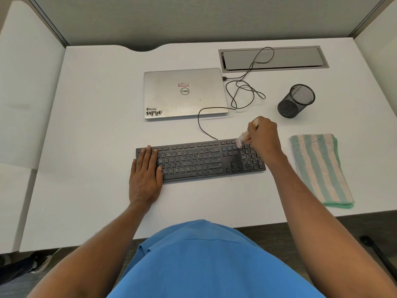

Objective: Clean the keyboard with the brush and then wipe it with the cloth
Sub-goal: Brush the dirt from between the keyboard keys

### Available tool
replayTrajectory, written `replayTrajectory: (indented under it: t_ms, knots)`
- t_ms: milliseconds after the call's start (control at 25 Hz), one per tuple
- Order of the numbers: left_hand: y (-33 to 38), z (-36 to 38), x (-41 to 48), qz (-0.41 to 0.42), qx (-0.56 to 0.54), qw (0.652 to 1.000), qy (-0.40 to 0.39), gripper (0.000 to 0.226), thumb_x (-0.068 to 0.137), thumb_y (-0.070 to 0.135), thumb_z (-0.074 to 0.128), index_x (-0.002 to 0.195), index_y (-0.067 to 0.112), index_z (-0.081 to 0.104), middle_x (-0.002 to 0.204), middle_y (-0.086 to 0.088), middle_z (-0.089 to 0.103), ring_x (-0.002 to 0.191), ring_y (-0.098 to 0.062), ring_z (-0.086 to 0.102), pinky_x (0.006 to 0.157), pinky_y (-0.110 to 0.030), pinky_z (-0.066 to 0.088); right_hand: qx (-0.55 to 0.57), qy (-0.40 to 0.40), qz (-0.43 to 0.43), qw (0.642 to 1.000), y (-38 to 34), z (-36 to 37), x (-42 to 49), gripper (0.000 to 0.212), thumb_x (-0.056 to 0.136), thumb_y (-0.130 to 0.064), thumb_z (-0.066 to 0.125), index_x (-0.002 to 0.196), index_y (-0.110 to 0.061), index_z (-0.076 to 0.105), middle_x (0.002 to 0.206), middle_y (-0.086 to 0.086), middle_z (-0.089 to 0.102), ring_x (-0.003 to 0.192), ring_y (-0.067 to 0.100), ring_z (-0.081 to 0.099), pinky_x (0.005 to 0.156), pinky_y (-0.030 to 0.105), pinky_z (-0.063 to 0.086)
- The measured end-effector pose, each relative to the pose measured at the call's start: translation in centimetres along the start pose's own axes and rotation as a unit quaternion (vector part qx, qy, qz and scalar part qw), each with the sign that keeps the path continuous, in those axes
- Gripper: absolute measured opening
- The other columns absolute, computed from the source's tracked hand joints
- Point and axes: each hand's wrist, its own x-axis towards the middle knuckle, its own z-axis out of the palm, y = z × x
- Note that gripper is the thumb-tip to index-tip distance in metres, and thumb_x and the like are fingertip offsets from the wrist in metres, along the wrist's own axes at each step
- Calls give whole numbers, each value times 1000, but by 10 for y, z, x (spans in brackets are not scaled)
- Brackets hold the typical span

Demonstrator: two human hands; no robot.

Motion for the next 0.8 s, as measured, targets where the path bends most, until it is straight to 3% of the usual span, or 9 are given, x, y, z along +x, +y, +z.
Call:
replayTrajectory:
  t_ms: [120, 320, 480, 560, 640, 800]
  knots:
    - [0, 0, 0, 0, 0, 1000, 0, 61, 109, 37, 28, 168, 20, 26, 176, 0, 19, 164, -16, 10, 132, -49, 15, -1, 23, -18, 1000, -1, -5, 5, 25, 100, -23, 49, 90, -8, 66, 75, 7, 71, 61, 13, 69, 61, 37, 60]
    - [-1, -1, -1, 1, 2, 1000, 0, 61, 109, 37, 27, 168, 20, 25, 176, 1, 18, 164, -16, 9, 132, -48, 14, 42, 6, -22, 999, -9, -5, 15, 21, 98, -21, 53, 96, -10, 70, 81, 9, 71, 70, 22, 72, 68, 43, 62]
    - [0, -1, 0, 0, 1, 1000, 3, 61, 109, 37, 28, 168, 20, 26, 176, 0, 19, 164, -16, 10, 132, -48, 15, 0, -32, -8, 999, -3, -1, 17, 19, 98, -23, 56, 98, -9, 69, 87, 12, 71, 75, 27, 70, 70, 45, 61]
    - [1, 0, 0, 0, -1, 1000, 4, 61, 109, 37, 29, 168, 20, 26, 176, 0, 19, 164, -17, 10, 132, -49, 15, -40, -21, -4, 999, -1, -4, 19, 21, 99, -22, 55, 101, -6, 68, 89, 11, 69, 77, 28, 68, 65, 38, 57]
    - [0, 0, 0, -1, 0, 1000, 4, 61, 109, 37, 29, 168, 20, 26, 176, 0, 19, 164, -17, 10, 132, -49, 15, -43, -4, -8, 999, -5, -8, 21, 21, 99, -22, 53, 99, -6, 67, 88, 9, 68, 73, 25, 66, 63, 34, 53]
    - [0, 0, -1, -1, 2, 1000, 3, 61, 109, 36, 29, 168, 21, 26, 176, 1, 19, 164, -16, 10, 132, -48, 15, 15, -42, -17, 999, -14, -3, 22, 18, 99, -22, 55, 95, -9, 67, 82, 11, 71, 66, 22, 72, 66, 41, 62]
